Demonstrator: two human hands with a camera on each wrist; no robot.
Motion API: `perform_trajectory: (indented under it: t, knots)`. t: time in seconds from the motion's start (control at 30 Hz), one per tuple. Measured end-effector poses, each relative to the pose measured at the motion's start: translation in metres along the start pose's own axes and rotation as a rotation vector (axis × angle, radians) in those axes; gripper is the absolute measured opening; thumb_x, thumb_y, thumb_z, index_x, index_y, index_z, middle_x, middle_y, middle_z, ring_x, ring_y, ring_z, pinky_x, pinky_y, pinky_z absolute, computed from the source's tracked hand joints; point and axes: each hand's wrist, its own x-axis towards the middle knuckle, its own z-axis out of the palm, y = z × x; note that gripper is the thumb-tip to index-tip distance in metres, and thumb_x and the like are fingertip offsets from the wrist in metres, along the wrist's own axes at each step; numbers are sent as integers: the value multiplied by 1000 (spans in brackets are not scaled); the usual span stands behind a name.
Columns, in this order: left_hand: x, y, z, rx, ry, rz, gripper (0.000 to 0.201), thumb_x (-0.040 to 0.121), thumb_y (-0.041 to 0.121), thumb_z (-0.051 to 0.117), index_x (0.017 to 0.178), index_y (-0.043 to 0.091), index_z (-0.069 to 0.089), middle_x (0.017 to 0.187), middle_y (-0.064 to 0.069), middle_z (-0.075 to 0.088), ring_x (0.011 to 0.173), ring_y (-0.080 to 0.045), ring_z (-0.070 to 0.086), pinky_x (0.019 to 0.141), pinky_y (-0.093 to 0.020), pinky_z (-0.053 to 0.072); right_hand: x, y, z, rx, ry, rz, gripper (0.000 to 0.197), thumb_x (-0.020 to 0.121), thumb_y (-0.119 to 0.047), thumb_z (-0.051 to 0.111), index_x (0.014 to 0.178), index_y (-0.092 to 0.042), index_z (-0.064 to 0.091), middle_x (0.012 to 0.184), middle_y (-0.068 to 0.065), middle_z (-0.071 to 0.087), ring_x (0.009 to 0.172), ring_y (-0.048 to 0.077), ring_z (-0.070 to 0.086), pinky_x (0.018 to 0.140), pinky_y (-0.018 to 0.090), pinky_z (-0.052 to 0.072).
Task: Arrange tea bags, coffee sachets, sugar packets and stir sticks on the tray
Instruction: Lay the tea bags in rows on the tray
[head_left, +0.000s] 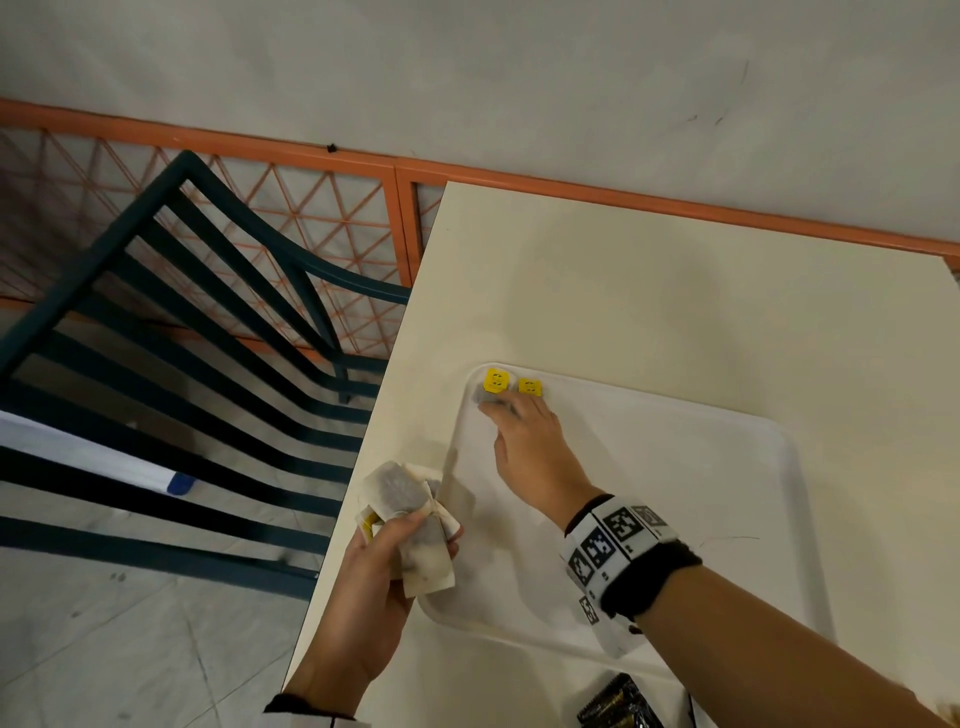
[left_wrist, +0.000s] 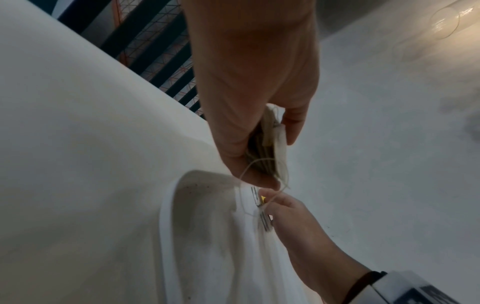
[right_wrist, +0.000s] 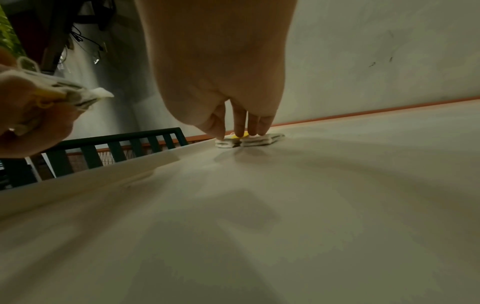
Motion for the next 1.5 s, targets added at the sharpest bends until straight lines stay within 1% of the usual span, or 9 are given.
perform_trajectory:
  t: [0.17, 0.27, 0.47, 0.63, 0.73, 0.87, 1.03, 1.23, 1.5]
  knots:
    - [1, 1, 3, -8, -19, 10, 33, 86, 11, 54, 119, 13, 58, 99, -14, 68, 92, -30, 66, 78, -35, 56, -13, -14, -3, 245, 198, 12, 26, 92, -20, 44, 104, -8, 65, 104, 12, 63, 96, 26, 56, 82, 31, 45]
    - [2, 2, 6, 9, -56, 21, 40, 79, 16, 59, 120, 13, 57, 102, -15, 68, 93, -29, 66, 75, -33, 56, -26, -33, -16, 579, -13, 139, 19, 93, -27, 52, 99, -16, 66, 99, 1, 66, 88, 14, 57, 71, 12, 40]
    - [1, 0, 7, 144, -126, 13, 46, 74, 22, 61, 120, 14, 56, 94, -10, 71, 81, -19, 70, 63, -27, 56, -35, -53, -28, 796, -311, 171, 28, 82, -27, 67, 109, -18, 64, 90, -16, 59, 79, -6, 54, 78, 11, 43]
    - [-1, -2, 6, 148, -125, -14, 47, 72, 23, 62, 117, 13, 57, 93, -9, 69, 77, -17, 69, 58, -24, 54, -34, -47, -34, 875, -195, 201, 10, 81, -18, 69, 88, -24, 64, 92, -7, 61, 76, 9, 50, 75, 15, 41]
    - [-1, -2, 3, 109, -79, -14, 39, 78, 21, 60, 116, 13, 58, 97, -9, 69, 85, -20, 67, 58, -26, 55, -36, -43, -39, 942, -81, 253, 17, 81, -16, 69, 80, -32, 63, 83, -10, 53, 73, 10, 44, 66, 9, 37]
    - [5, 0, 4, 8, -18, -23, 27, 89, 20, 52, 115, 15, 59, 104, -10, 69, 95, -27, 65, 63, -30, 58, -45, -38, -41, 1044, -107, 171, 28, 80, 5, 63, 77, -23, 67, 85, 2, 60, 73, 12, 56, 72, 23, 46]
    - [8, 8, 7, -51, -45, 21, 44, 77, 19, 60, 120, 12, 58, 112, -13, 68, 97, -23, 68, 73, -32, 59, -58, -37, -32, 822, -143, 46, 41, 79, 9, 60, 80, -31, 70, 87, -8, 57, 83, 7, 61, 80, 13, 46]
    - [9, 4, 4, 33, -30, 71, 53, 72, 13, 65, 123, 9, 54, 112, -16, 65, 96, -26, 66, 66, -31, 58, -56, -36, -29, 1199, -131, 338, 8, 86, -4, 60, 85, -10, 56, 82, 6, 63, 73, 15, 62, 74, 29, 55]
    - [13, 1, 1, -10, 15, 31, 28, 85, 10, 56, 112, 16, 59, 108, -13, 66, 98, -31, 64, 71, -38, 57, -37, -27, -13, 1228, 69, 522, 21, 81, 6, 63, 75, -11, 53, 74, 9, 59, 67, 16, 60, 57, 23, 54]
